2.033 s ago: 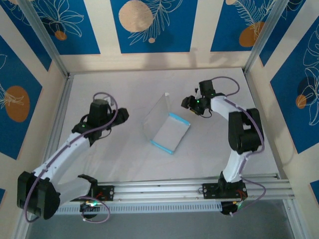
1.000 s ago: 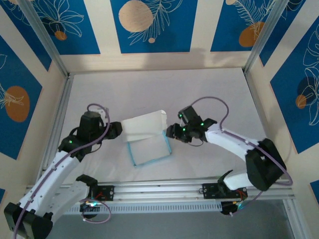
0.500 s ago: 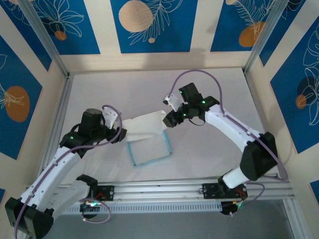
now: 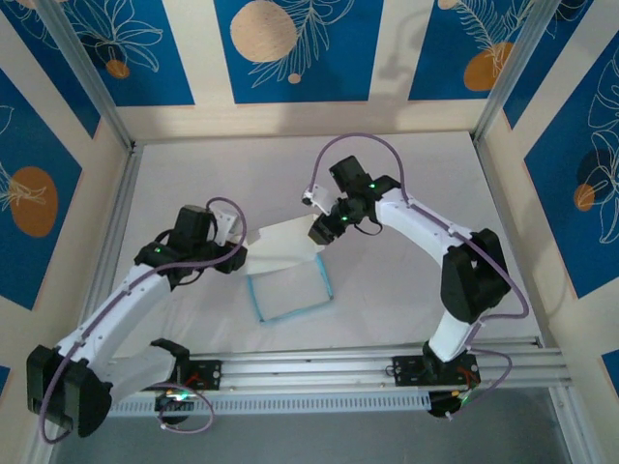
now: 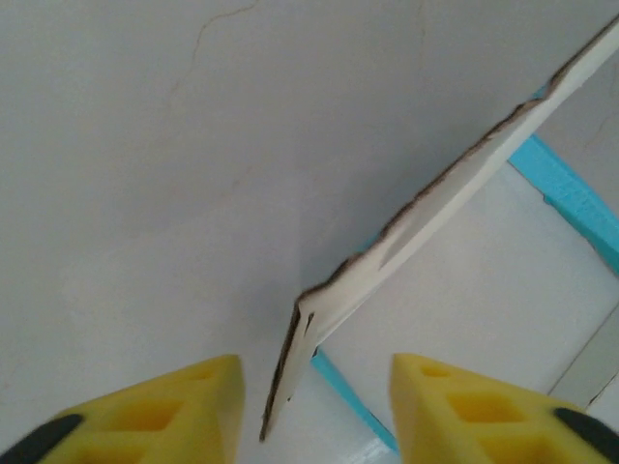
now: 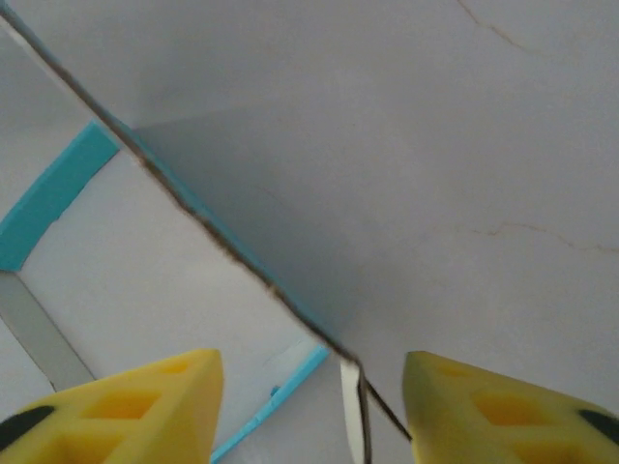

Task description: Fold the paper box

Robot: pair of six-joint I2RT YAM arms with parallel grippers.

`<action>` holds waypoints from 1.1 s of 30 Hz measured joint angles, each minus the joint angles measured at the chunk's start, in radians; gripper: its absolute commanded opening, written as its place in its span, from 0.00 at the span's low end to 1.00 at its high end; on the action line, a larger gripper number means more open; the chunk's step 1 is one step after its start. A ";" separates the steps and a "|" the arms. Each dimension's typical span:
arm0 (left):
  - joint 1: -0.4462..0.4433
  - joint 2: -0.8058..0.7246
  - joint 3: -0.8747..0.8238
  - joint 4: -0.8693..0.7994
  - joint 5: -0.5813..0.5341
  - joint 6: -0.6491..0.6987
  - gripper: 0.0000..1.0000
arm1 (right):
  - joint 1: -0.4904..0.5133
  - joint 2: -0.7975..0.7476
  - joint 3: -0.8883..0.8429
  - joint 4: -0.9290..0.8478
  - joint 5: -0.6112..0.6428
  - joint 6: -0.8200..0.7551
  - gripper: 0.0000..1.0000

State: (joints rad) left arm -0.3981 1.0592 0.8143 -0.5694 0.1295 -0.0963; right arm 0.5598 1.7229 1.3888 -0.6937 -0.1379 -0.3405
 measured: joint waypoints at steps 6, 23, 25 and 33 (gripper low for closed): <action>0.000 0.030 0.000 0.034 0.001 -0.038 0.30 | 0.008 0.035 0.003 -0.018 0.008 0.027 0.30; 0.000 0.101 -0.007 0.226 -0.026 -0.241 0.15 | 0.047 -0.027 -0.068 0.050 0.141 0.381 0.11; 0.000 0.105 -0.007 0.252 -0.027 -0.264 0.15 | 0.055 -0.060 -0.095 0.069 0.165 0.428 0.11; 0.000 0.109 -0.015 0.354 -0.051 -0.346 0.18 | 0.071 -0.166 -0.152 0.156 0.227 0.622 0.14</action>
State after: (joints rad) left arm -0.3977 1.1683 0.7990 -0.2157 0.0780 -0.4423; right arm 0.6312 1.5574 1.2369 -0.5377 0.0887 0.2813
